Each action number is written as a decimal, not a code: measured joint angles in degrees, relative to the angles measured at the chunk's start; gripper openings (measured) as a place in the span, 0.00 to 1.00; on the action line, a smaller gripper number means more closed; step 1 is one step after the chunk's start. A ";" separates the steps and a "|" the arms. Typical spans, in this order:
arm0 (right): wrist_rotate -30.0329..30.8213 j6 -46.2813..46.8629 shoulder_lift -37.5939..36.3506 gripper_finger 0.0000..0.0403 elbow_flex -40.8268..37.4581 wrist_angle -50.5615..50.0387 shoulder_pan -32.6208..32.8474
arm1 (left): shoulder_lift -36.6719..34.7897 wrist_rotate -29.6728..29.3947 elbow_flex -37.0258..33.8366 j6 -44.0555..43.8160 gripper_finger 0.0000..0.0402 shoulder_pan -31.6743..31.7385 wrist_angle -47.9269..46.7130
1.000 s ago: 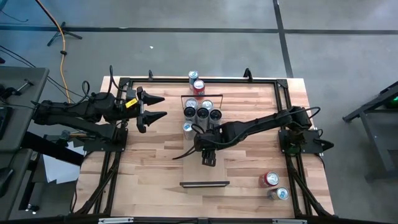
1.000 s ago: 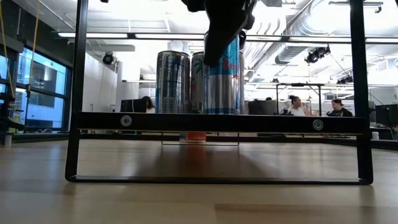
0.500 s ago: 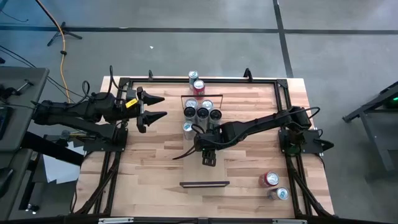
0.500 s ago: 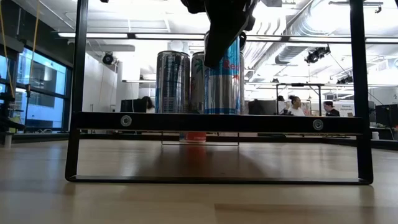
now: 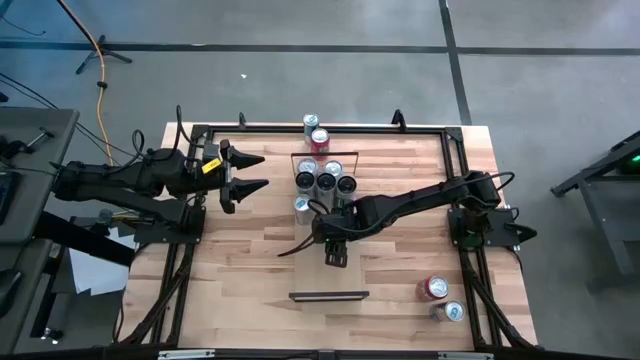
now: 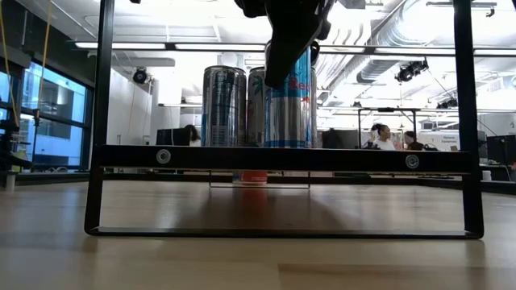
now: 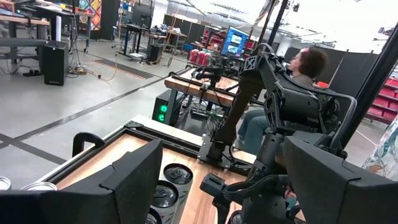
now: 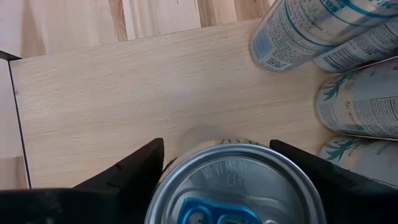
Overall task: Place canned beverage on shelf
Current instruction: Put the top right blue soda can on the shelf aligned with the other blue soda can
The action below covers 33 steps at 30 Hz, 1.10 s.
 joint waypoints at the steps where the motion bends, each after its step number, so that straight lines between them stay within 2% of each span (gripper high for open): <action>1: 0.00 0.00 0.00 0.70 0.00 -0.04 0.00 | 0.00 0.02 0.00 0.00 0.73 0.02 0.00; 12: 2.51 -0.09 0.00 0.98 0.00 -0.84 0.02 | 0.00 0.00 0.00 0.00 0.73 0.00 0.00; 33: 1.11 -0.45 -0.58 0.96 0.06 -0.68 -0.02 | 0.00 0.00 0.00 0.00 0.73 0.00 -0.02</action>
